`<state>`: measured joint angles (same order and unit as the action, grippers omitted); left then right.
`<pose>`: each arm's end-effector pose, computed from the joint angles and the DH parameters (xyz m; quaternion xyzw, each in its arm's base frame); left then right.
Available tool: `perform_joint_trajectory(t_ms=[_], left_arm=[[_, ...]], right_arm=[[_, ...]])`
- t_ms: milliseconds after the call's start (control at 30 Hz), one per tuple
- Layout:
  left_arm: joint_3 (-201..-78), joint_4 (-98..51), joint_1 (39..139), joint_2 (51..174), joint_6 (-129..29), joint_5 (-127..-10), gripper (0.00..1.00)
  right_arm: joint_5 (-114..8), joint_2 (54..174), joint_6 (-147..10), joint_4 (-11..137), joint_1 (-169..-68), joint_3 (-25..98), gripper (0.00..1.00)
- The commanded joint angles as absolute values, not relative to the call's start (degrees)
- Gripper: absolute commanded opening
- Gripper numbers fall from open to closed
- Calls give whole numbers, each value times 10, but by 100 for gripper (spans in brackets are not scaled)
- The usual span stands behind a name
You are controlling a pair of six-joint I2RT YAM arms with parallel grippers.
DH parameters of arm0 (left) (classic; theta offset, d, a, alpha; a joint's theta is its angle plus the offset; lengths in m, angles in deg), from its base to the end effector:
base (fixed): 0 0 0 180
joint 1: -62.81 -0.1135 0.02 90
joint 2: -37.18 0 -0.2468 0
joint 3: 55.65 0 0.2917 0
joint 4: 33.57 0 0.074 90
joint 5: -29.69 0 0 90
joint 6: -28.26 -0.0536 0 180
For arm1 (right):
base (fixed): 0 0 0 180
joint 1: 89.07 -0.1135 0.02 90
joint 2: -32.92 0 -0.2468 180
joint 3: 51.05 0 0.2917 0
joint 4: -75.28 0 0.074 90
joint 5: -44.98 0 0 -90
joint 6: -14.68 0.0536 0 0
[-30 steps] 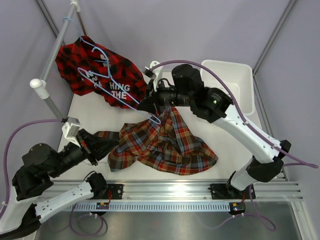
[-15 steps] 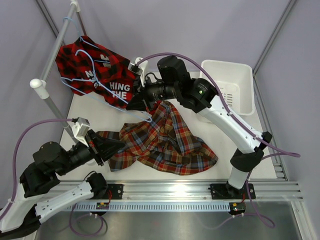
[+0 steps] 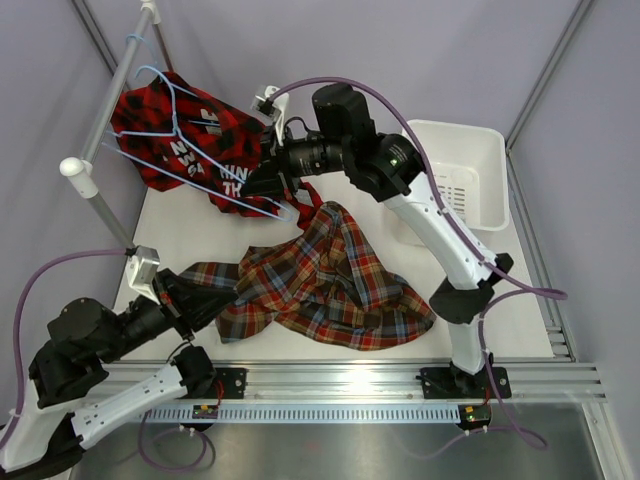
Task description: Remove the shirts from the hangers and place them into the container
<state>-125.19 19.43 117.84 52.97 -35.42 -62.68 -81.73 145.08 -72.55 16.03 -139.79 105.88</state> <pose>0.0455 -0.0689 0.4176 0.1884 0.6767 -0.4748 0.5302 0.2496 0.3558 0.5183 -0.4811 0.6073 0.4839 0.4070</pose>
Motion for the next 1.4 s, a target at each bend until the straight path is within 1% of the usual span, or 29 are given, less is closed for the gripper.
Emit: perform_joint_trajectory(t_ms=[0,67,133,167,200,267,300,333,367,400,467,500,600,633,700,733,833,867,900,967,1167,1267,1367], left_arm=[[-1275,204,1180,540,-354,-624,0],[-1280,208,1180,547,-353,-626,0],[-1280,208,1180,548,-351,-629,0],[-1278,206,1180,548,-350,-629,7],[-1276,202,1180,548,-350,-629,12],[-1274,197,1180,547,-350,-628,16],[-1273,193,1180,548,-350,-628,26],[-1274,189,1180,550,-351,-627,38],[-1274,189,1180,552,-351,-627,38],[-1273,181,1180,553,-352,-635,43],[-1271,171,1180,558,-356,-643,48],[-1274,172,1181,562,-358,-653,54],[-1296,200,1180,582,-367,-659,62],[-1300,206,1180,586,-370,-661,67],[-1309,210,1180,591,-375,-675,70],[-1309,207,1180,592,-380,-682,82],[-1292,183,1180,584,-388,-723,82],[-1287,172,1180,583,-387,-730,84],[-1274,168,1180,581,-388,-744,97],[-1262,163,1180,576,-385,-750,99],[-1239,149,1180,560,-383,-767,99],[-1238,149,1180,553,-381,-760,99],[-1238,146,1180,546,-376,-716,99]], right_arm=[[-894,1501,-714,138,-1388,1138,0],[-916,1523,-694,154,-1386,1152,0],[-923,1529,-686,186,-1386,1135,0],[-923,1531,-683,193,-1386,1132,0],[-923,1532,-683,201,-1386,1129,0],[-926,1541,-681,210,-1386,1129,0],[-927,1548,-682,219,-1386,1133,0],[-934,1552,-686,224,-1386,1142,0],[-934,1557,-687,224,-1386,1142,0],[-934,1561,-687,232,-1386,1152,0],[-949,1570,-692,258,-1386,1155,0],[-949,1574,-690,267,-1386,1156,0],[-973,1593,-672,311,-1383,1163,0],[-994,1605,-661,327,-1380,1165,0],[-1011,1630,-641,356,-1378,1178,0],[-1019,1637,-637,365,-1378,1183,0],[-1053,1658,-617,398,-1375,1192,0],[-1058,1661,-603,419,-1370,1192,0],[-1064,1667,-597,425,-1368,1191,0],[-1082,1672,-584,446,-1362,1193,0],[-1132,1691,-535,513,-1357,1201,0],[-1148,1701,-511,539,-1356,1206,0],[-1133,1698,-525,520,-1357,1190,0]])
